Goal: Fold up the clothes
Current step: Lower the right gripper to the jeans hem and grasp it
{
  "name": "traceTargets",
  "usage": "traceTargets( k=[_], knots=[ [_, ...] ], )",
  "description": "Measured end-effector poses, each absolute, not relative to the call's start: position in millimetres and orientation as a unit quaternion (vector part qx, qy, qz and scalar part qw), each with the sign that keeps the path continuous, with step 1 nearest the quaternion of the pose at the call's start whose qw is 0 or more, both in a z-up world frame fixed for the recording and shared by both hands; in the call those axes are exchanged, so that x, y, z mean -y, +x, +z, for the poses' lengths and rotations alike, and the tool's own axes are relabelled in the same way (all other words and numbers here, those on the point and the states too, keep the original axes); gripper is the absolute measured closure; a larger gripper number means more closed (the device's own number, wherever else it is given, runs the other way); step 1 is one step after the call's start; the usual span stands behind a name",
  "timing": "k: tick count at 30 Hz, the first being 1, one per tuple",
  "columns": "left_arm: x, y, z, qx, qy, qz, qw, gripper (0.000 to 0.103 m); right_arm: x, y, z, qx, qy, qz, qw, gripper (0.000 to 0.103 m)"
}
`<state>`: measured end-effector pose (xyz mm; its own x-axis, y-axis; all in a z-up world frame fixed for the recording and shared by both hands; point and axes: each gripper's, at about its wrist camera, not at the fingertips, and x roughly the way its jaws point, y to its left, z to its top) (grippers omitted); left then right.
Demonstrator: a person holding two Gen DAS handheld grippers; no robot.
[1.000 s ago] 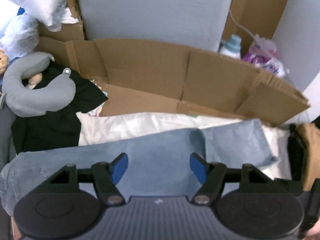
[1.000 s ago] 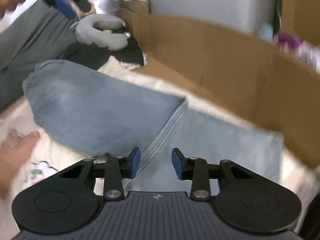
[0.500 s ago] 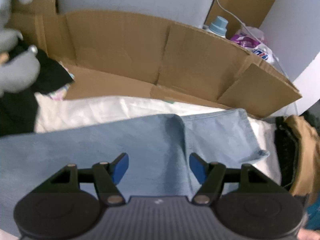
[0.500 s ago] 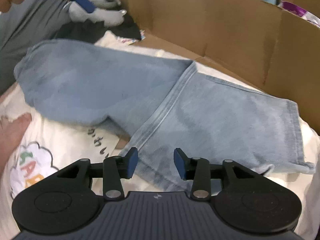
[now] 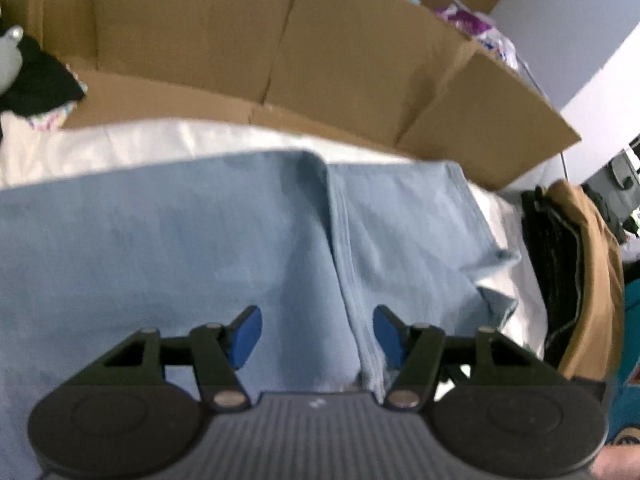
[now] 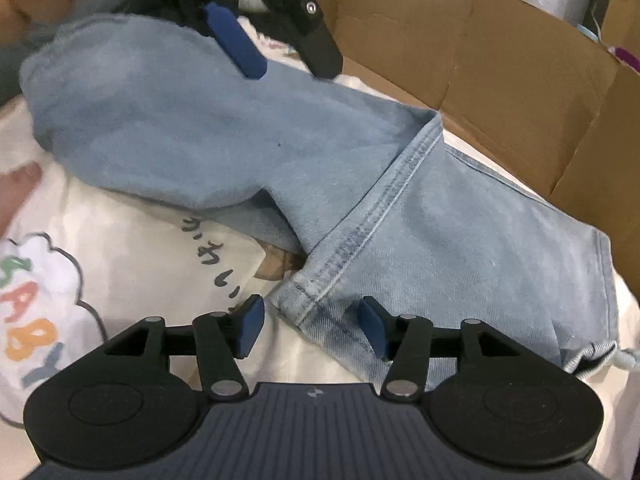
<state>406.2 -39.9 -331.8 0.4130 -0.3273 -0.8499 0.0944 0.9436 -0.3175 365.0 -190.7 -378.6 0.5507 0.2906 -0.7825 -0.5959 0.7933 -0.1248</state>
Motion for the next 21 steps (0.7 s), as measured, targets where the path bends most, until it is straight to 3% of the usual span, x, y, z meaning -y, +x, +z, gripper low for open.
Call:
traceTargets(
  k=[2,7,9,10,12,14,21],
  knots=[
    [40,401,-335,-0.532,-0.112,-0.132,0.829,0.039,184,366,-382,-0.399,-0.2,0.25,0.86,0.034],
    [46,390,-343,-0.539,-0.093,-0.144,0.825,0.039,179,366,-384,-0.401,-0.189,0.225,0.868,0.034],
    [48,388,-346,-0.544,-0.088,-0.146,0.821,0.039,181,366,-383,-0.399,-0.19,0.223,0.869,0.04],
    [49,387,-347,-0.546,-0.086,-0.146,0.82,0.039,183,366,-381,-0.399,-0.189,0.223,0.869,0.053],
    [50,388,-350,-0.547,-0.087,-0.143,0.82,0.039,191,369,-376,-0.402,-0.174,0.225,0.87,0.058],
    [52,392,-353,-0.55,-0.1,-0.137,0.817,0.039,201,368,-370,-0.403,-0.153,0.235,0.871,0.071],
    [67,409,-358,-0.56,-0.118,-0.141,0.808,0.038,216,365,-355,-0.38,-0.135,0.232,0.885,0.085]
  ],
)
